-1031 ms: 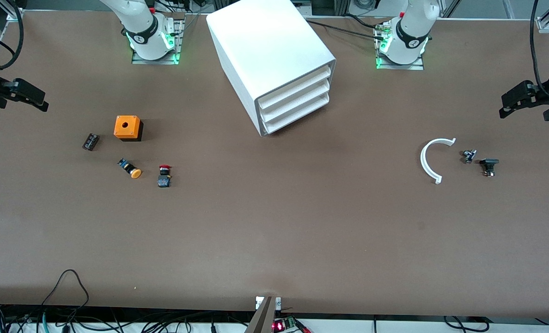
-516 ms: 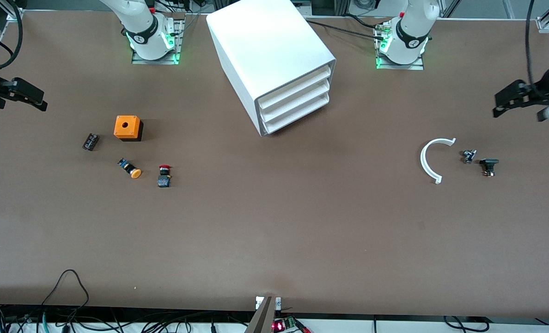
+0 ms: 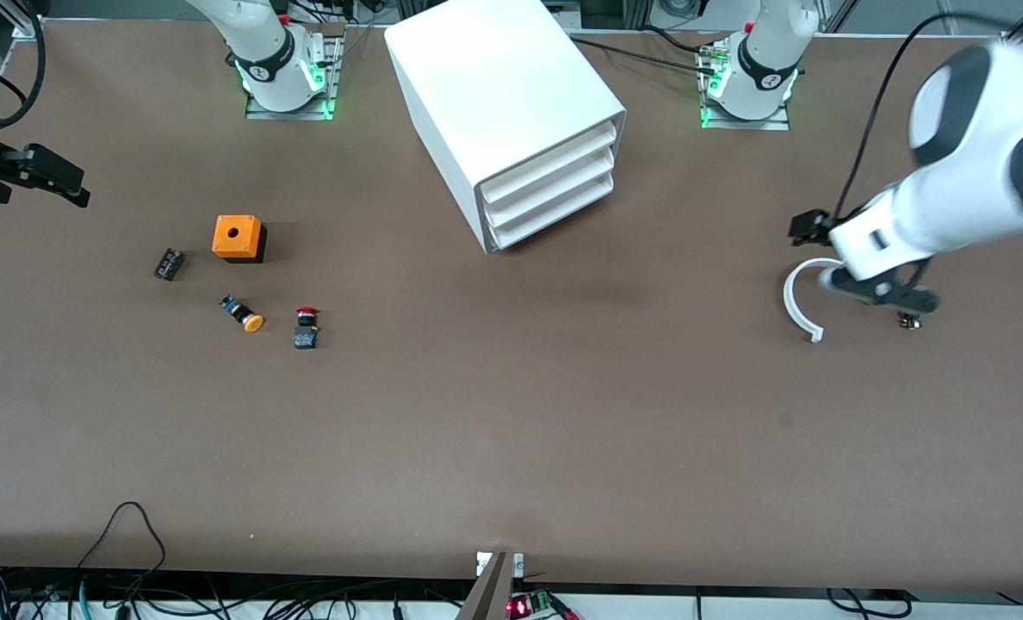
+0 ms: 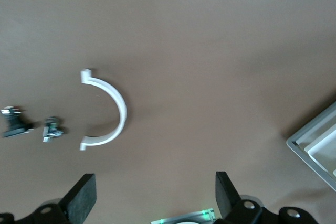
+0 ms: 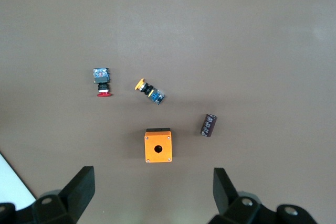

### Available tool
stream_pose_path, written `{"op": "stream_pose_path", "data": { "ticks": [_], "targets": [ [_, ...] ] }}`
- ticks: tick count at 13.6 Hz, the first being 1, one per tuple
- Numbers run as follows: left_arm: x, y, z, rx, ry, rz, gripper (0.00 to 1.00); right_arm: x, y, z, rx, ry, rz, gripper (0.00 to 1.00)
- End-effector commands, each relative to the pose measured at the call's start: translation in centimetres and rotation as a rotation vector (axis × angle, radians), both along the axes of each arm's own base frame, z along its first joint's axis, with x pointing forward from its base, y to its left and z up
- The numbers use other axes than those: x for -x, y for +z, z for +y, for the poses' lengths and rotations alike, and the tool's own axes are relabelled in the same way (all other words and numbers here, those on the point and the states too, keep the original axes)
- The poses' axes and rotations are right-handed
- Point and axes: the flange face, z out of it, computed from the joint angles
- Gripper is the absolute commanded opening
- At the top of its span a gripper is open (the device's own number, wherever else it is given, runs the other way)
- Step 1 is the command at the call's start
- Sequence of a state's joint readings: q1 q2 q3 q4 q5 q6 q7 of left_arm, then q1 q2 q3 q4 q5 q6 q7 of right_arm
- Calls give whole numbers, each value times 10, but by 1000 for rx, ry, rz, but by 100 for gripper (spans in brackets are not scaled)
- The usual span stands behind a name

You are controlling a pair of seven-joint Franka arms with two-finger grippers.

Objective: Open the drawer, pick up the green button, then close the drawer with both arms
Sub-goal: 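Reach the left gripper toward the bottom drawer of the white unit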

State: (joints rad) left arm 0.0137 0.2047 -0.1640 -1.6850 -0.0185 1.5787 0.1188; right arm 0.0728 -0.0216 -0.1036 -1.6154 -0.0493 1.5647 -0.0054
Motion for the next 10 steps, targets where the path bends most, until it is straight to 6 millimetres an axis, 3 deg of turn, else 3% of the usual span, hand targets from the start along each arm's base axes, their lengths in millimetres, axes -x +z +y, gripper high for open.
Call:
{"op": "stream_pose_path", "data": {
  "ticks": [1, 5, 7, 10],
  "targets": [
    [5, -59, -15, 205, 71, 137, 100, 2, 4, -1, -7, 7, -6, 100],
    [39, -164, -51, 513, 236, 268, 100, 2, 6, -2, -1, 11, -8, 100],
    [62, -206, -72, 650, 240, 294, 100, 3, 7, -2, -1, 10, -9, 100],
    [100, -250, -99, 804, 239, 340, 100, 3, 7, -3, -6, 5, -9, 100]
  ]
}}
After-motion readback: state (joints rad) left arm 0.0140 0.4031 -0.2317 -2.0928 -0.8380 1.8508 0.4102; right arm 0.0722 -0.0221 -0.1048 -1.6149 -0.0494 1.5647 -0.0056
